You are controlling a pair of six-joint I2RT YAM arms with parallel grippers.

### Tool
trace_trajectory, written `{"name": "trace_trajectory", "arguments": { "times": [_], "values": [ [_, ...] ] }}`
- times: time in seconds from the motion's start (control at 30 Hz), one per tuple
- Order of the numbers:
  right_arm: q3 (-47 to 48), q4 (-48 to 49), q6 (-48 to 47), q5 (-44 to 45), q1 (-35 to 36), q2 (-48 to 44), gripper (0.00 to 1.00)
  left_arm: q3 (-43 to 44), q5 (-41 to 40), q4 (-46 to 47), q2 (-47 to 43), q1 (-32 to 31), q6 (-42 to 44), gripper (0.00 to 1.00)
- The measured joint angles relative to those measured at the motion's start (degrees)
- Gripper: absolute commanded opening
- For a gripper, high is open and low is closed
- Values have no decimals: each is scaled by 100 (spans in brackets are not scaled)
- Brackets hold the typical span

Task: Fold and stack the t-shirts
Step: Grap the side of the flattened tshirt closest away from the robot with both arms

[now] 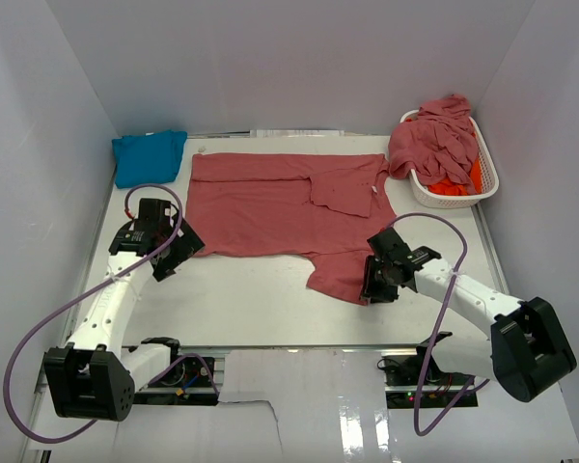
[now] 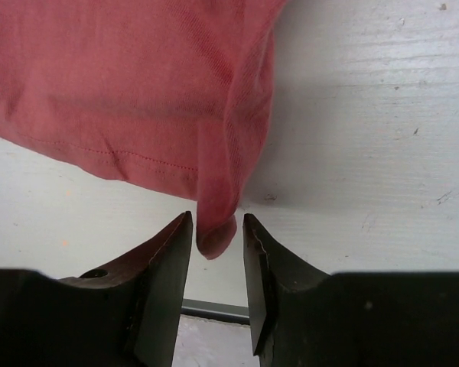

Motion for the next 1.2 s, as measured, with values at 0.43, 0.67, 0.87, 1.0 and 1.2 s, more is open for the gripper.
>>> {"name": "trace_trajectory", "arguments": {
  "times": [0.43,0.67,0.87,1.0,1.2],
  "values": [
    [-157,-15,-15,37,-2,-96,8,0,-101,-96,-79,0,-39,98],
    [-162,-48,4,15,0,-120,8,-11,-162,-116,-79,31,-70,98],
    [-76,-195,4,-114,-2,-142,8,-149,-201,-2,20,155,-107,98],
    [17,-219,7,-302,-2,-160,8,-190,-195,192,313,223,-184,98],
    [188,-369,-2,-437,-2,-232,8,-293,-59,651,1139,317,-411,98]
  ]
}}
